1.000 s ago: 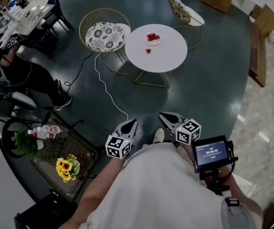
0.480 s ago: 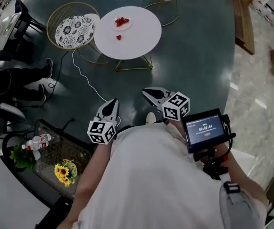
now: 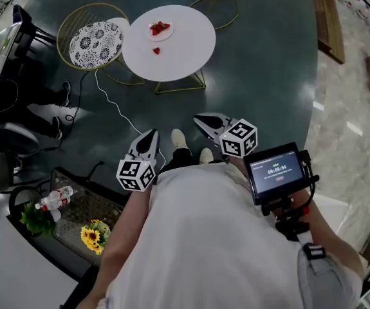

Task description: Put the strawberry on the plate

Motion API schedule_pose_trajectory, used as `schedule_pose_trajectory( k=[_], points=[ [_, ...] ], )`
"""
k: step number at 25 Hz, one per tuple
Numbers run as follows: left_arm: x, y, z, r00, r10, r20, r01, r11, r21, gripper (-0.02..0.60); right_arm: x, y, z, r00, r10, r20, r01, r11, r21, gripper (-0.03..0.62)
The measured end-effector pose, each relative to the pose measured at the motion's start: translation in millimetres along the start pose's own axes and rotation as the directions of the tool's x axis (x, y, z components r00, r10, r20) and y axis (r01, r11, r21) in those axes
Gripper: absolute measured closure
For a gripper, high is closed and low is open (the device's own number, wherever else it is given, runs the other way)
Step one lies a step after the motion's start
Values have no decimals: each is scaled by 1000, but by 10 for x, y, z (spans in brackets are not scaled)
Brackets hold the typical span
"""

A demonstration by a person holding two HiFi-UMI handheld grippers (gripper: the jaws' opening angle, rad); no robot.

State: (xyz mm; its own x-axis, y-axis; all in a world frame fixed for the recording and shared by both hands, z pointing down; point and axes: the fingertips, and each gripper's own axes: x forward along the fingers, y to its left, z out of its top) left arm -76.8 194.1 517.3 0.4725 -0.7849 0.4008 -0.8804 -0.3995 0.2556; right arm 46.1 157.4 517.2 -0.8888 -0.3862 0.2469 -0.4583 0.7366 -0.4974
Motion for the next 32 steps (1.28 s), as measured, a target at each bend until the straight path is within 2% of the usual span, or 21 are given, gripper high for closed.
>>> schedule_pose_trajectory(
  k=[6,11,13,18,23,27,32],
  points=[
    [156,106,111,999,-50,-21,50,998,24,574,69,-10,151,1000,-28,12,28,1000,5,588],
    [745,443,302,996,-80,-42,81,996,25,574,350,-550,389,998,-60,14,60,998,20,588],
    [850,562,357,995,-90,-45,91,995,30,574,448,-633,463,997,-69,18,69,997,17,588],
    [980,795,513,992,-115,-45,117,992,44,574,633,-739,639,995,-100,26,100,995,5,588],
    [1098,1204,527,989,-147,-36,148,988,47,574,1042,-831,675,991,-132,33,132,991,-7,588],
    [1117,1186,612,987,-159,-36,161,986,47,574,1047,-823,756,989,-141,32,142,990,-12,588],
    [1091,1395,679,986,-164,-25,165,985,41,574,1200,-814,804,986,-162,29,163,986,-22,588]
  ],
)
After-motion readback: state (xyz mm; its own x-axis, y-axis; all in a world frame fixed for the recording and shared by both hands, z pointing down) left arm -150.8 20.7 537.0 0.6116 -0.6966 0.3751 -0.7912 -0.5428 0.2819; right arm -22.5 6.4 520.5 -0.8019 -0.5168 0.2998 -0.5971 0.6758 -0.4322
